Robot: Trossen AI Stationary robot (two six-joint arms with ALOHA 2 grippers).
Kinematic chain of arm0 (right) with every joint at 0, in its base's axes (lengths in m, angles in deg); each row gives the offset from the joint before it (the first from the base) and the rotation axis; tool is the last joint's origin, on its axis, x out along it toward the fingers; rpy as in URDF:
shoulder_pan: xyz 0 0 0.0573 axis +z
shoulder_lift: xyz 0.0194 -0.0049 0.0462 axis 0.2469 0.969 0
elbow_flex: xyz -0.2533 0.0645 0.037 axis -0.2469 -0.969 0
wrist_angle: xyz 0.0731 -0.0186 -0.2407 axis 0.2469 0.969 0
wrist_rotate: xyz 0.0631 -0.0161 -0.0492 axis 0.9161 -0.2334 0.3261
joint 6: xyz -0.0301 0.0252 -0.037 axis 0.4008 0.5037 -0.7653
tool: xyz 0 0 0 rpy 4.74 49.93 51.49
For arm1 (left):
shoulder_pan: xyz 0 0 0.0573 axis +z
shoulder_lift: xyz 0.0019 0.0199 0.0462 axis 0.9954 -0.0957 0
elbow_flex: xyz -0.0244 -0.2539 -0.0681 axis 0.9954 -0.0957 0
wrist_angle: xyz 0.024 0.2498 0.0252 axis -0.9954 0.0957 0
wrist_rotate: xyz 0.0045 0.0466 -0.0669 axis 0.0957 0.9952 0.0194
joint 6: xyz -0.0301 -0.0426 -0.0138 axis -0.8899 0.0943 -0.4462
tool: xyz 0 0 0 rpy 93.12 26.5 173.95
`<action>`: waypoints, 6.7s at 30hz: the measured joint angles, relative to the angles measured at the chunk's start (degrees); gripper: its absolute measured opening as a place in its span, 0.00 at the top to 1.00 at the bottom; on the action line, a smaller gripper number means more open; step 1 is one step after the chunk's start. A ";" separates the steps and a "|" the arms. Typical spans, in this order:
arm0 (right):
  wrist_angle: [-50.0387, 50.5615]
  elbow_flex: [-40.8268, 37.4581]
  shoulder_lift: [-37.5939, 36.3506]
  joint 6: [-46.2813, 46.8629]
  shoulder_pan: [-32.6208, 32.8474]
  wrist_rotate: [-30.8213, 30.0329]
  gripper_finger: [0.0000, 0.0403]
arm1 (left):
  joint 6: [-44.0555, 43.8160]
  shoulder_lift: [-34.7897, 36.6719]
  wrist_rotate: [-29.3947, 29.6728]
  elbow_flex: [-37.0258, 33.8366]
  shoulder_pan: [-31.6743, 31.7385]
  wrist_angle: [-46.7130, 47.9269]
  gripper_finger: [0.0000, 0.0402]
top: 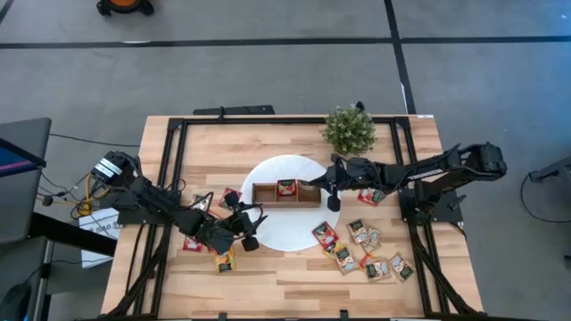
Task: Pick & Place Tea
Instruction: Put the brown tea bag into the right section of the wooden organizer, then put the orange tea bag into the left section of the wooden organizer
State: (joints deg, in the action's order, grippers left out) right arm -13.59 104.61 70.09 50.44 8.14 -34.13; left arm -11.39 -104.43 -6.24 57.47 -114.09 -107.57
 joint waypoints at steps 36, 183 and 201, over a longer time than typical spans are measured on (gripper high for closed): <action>11.43 5.73 0.06 -2.19 4.56 -13.96 0.62 | -10.49 4.01 3.45 0.69 -0.42 8.04 0.55; 30.09 56.34 50.41 30.57 34.93 -25.25 1.00 | -64.58 -14.67 -18.58 18.71 -22.10 34.07 1.00; 35.94 55.91 46.75 44.40 31.53 -20.96 0.70 | -60.07 -20.89 -10.35 19.26 -20.43 34.31 1.00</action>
State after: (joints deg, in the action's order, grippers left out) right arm 22.35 160.52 116.84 94.84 39.67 -55.09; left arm -71.46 -125.31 -16.59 76.73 -134.53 -73.25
